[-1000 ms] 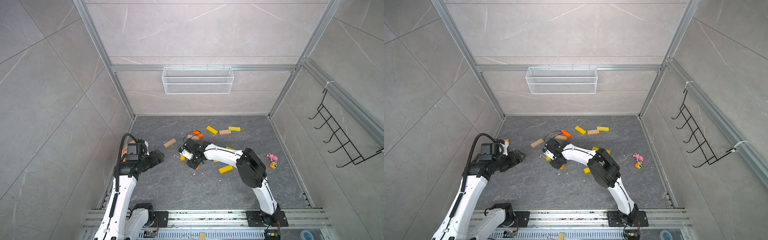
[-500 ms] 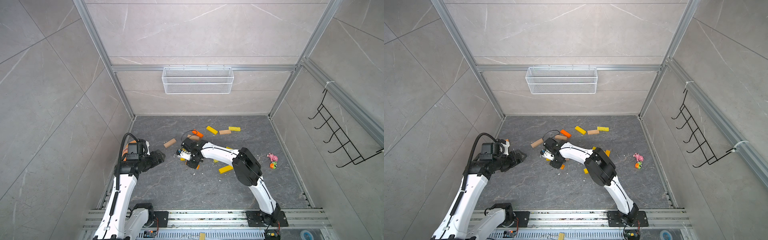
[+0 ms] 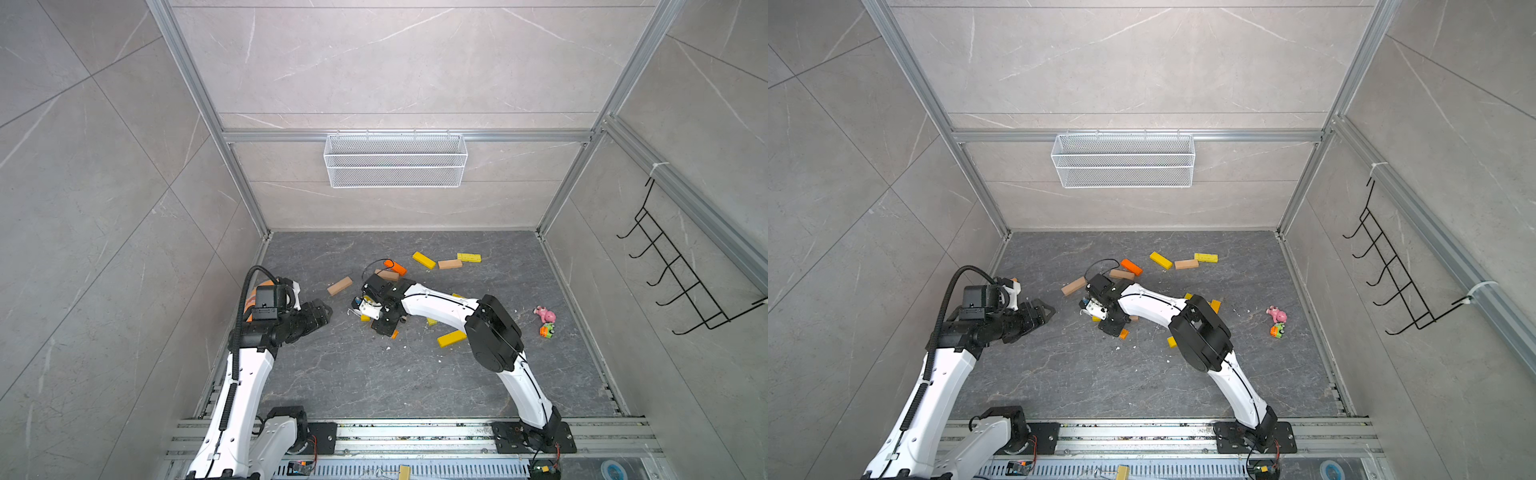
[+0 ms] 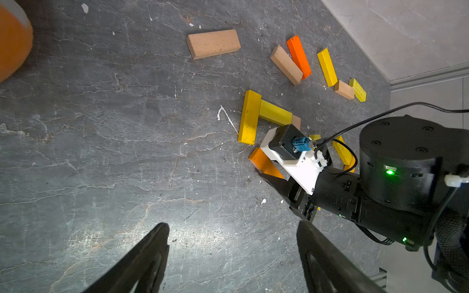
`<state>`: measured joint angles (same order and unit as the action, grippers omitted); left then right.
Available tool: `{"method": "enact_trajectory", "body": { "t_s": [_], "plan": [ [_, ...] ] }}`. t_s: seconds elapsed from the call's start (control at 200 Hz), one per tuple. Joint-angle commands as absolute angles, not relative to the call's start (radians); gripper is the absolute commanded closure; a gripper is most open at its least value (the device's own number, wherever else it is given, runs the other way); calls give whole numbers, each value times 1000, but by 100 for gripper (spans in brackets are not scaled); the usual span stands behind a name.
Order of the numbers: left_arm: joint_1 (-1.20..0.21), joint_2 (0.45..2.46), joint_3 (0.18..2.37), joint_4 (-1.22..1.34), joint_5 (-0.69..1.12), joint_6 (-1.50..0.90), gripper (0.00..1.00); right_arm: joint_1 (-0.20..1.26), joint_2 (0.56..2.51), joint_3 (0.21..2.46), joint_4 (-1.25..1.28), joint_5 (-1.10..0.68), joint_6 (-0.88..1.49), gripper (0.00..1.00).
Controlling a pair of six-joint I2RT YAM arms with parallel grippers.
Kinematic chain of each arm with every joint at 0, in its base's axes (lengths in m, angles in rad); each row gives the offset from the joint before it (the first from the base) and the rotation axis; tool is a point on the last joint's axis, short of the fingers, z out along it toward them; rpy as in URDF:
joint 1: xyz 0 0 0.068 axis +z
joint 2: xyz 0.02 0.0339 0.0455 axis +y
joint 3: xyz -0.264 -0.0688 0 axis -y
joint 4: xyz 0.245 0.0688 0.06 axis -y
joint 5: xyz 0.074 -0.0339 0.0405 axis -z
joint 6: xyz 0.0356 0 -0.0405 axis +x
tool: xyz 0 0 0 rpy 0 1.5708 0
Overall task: Assemble the number 8 with building blocks
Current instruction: Adjust the building block at the center of the board.
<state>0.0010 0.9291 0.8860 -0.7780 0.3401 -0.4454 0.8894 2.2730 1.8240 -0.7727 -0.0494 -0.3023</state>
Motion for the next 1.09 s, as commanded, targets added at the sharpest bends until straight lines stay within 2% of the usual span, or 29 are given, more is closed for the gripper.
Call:
{"method": "enact_trajectory", "body": {
  "t_s": [0.0, 0.18, 0.569, 0.779, 1.089],
  "plan": [
    [9, 918, 881, -758, 388, -430, 18, 888, 2235, 1803, -756, -69, -278, 51],
    [9, 921, 871, -724, 403, -437, 17, 887, 2210, 1793, -758, -55, -270, 42],
    [9, 942, 877, -710, 423, -425, 16, 887, 2160, 1759, -735, -30, -248, 13],
    [8, 956, 871, -698, 443, -428, 16, 887, 2098, 1702, -682, -22, -201, 6],
    [5, 978, 871, -675, 466, -444, 16, 863, 1904, 1525, -525, -38, -53, 4]
  ]
}}
